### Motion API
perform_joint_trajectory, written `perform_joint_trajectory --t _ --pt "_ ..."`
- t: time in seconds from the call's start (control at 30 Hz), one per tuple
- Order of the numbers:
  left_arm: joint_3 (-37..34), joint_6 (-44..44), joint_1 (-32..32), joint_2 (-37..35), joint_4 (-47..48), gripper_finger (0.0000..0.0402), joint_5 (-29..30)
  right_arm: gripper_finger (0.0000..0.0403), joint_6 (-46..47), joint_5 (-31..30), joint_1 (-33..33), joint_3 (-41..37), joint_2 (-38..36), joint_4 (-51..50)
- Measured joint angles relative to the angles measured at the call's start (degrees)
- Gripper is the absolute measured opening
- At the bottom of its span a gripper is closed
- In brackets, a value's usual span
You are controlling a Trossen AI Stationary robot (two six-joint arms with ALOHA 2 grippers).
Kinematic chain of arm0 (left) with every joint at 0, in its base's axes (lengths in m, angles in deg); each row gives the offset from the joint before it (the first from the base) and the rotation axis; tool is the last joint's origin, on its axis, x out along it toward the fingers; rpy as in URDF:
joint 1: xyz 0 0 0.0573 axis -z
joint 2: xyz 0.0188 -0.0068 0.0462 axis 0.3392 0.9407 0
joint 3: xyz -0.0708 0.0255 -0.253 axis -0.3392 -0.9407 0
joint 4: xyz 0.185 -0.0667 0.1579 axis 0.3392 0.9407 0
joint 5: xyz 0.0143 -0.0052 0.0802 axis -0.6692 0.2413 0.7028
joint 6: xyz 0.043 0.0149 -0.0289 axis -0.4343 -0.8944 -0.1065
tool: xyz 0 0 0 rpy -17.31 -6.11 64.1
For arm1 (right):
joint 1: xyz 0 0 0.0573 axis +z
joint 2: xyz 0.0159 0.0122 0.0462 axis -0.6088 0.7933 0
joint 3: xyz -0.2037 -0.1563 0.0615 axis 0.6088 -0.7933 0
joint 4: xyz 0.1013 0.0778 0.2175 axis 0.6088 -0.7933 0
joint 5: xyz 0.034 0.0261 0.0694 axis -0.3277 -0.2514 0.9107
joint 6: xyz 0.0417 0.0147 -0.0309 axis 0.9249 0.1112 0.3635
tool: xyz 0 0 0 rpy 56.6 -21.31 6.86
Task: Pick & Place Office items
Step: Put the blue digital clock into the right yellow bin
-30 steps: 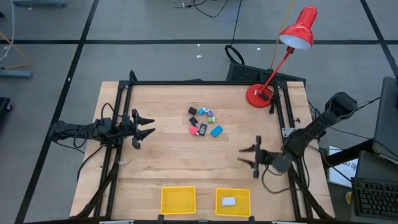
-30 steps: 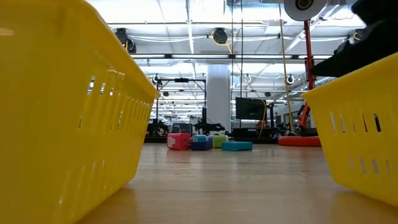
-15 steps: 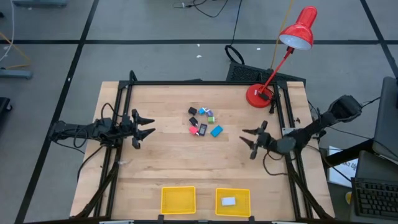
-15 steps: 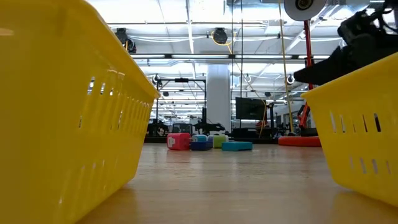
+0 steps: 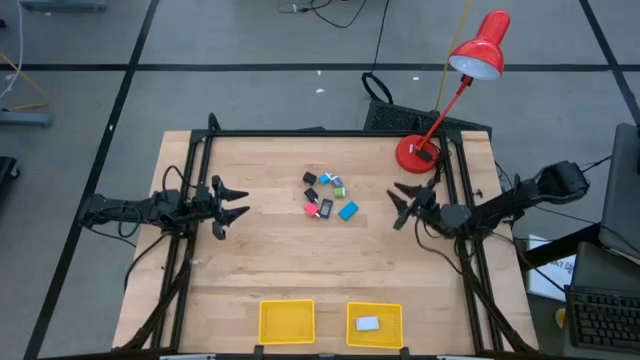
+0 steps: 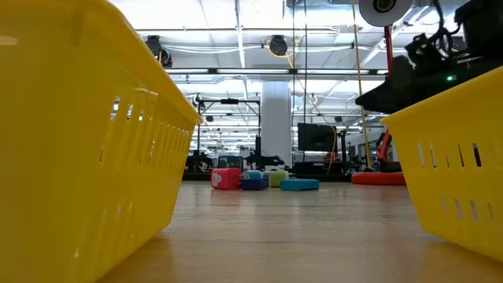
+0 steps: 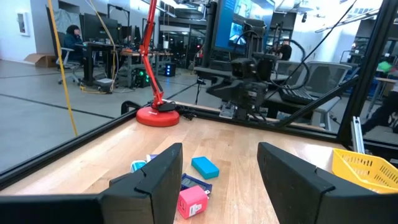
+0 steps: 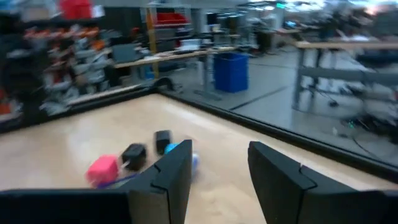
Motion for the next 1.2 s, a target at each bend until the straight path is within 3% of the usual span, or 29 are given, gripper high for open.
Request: perform_joint_trajectory --t 0.6,0.73,0.87,1.07,1.2 --pt "0.0 -0.01 0.0 0.0 0.02 0.0212 0.0 0.014 -0.08 0.9 -23.52 -0.07 0.02 4.27" --pt "0.0 0.0 0.0 0.0 0.01 0.0212 0.0 0.0148 -2.06 15.42 -27.28 1.11 0.0 6.89" --pt "0.0 0.01 0.0 0.0 0.02 0.0212 0.0 0.0171 -2.24 27.26 -27.7 3.74 1.03 1.0" --pt "0.0 0.01 0.0 0.0 0.0 0.0212 0.0 0.0221 -2.84 38.36 -27.03 5.32 4.54 0.48" --pt "0.01 0.0 0.0 0.0 0.02 0.0212 0.01 0.0257 -2.68 39.54 -24.94 5.46 6.62 0.56"
